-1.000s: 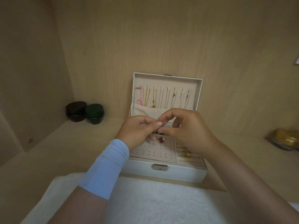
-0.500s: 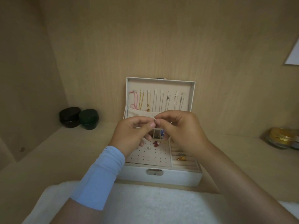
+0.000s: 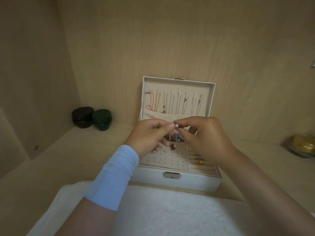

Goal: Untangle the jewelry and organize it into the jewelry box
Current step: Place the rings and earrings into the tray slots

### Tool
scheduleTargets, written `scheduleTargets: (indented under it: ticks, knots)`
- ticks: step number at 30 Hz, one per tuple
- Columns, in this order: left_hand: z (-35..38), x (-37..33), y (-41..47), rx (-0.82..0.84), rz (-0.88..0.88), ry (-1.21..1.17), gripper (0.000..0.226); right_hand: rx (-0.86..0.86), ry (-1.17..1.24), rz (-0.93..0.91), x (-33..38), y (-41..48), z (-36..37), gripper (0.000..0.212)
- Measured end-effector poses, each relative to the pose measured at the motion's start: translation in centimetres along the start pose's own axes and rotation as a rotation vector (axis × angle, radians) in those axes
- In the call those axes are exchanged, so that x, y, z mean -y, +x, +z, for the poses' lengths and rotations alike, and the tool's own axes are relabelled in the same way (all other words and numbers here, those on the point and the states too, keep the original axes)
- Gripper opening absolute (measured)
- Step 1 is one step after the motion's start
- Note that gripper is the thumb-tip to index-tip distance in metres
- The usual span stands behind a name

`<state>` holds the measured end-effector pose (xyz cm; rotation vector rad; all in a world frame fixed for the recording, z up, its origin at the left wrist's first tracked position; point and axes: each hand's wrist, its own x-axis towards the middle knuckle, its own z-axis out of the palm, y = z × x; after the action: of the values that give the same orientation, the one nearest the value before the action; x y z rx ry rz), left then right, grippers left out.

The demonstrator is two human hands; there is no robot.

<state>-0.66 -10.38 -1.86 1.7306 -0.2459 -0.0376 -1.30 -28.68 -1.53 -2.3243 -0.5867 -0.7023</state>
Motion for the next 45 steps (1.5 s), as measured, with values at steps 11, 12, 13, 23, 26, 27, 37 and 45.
scheduleTargets:
  ticks: [11, 12, 13, 23, 26, 27, 37, 45]
  knots:
    - [-1.0, 1.6, 0.6, 0.13, 0.179, 0.803, 0.005, 0.176, -0.16, -0.034, -1.2, -1.9, 1.6, 0.015]
    - [-1.0, 1.7, 0.6, 0.127, 0.183, 0.809, 0.005, 0.164, -0.186, -0.034, -1.1, -1.9, 1.7, 0.012]
    - [-1.1, 1.7, 0.6, 0.124, 0.183, 0.811, 0.005, 0.156, -0.214, -0.035, -0.9, -1.8, 1.9, 0.01]
    - [-1.3, 1.8, 0.7, 0.133, 0.177, 0.798, 0.006, 0.168, -0.341, -0.121, -0.8, -1.8, 1.9, 0.008]
    - [-1.4, 1.9, 0.7, 0.142, 0.186, 0.793, 0.011, 0.242, -0.32, -0.157, -0.9, -2.0, 1.3, 0.006]
    - [-1.3, 1.9, 0.6, 0.148, 0.19, 0.792, 0.012, 0.276, -0.313, -0.151, -1.0, -2.0, 1.0, 0.008]
    - [-0.7, 2.0, 0.4, 0.148, 0.225, 0.786, 0.009, 0.321, -0.176, 0.062, -1.5, -1.2, 0.4, 0.013]
    - [-0.4, 2.0, 0.5, 0.122, 0.221, 0.787, 0.012, 0.452, -0.282, 0.065, -1.7, 0.4, 1.0, 0.017]
